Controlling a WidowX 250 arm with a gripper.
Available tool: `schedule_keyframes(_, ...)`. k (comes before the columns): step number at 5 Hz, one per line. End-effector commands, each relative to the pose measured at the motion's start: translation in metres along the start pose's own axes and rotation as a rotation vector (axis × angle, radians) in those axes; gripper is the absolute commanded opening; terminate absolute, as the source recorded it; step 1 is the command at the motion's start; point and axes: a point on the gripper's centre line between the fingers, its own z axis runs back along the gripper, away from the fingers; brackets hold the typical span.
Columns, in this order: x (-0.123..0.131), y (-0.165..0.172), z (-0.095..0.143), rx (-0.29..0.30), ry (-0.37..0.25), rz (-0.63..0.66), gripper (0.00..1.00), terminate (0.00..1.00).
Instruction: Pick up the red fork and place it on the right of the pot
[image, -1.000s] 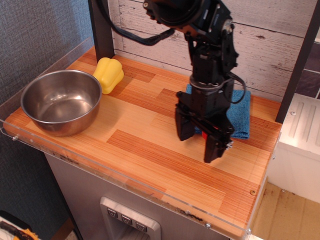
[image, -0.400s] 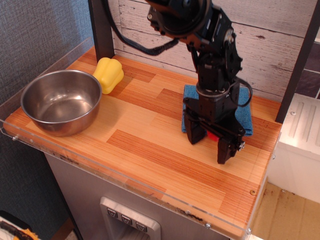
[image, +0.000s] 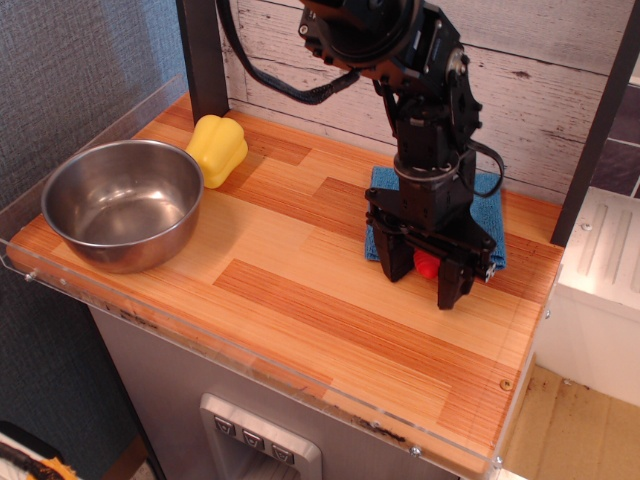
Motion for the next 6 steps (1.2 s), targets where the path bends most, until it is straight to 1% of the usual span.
schedule_keyframes(1, -0.005, 0.014, 0.009, 0.003, -0.016, 0.056, 0.0, 0.0)
schedule_keyframes(2, -0.008, 0.013, 0.016, -0.006, 0.008, 0.031, 0.0, 0.0)
schedule_keyframes(3, -0.009, 0.012, 0.045, -0.001, -0.076, -0.014, 0.0, 0.0)
schedule_keyframes(4, -0.012, 0.016, 0.092, -0.018, -0.188, -0.035, 0.0, 0.0)
schedule_keyframes(5, -0.03, 0.027, 0.128, -0.046, -0.252, -0.023, 0.0, 0.0)
schedule_keyframes(6, -0.062, 0.056, 0.135, -0.036, -0.199, -0.03, 0.0, 0.0)
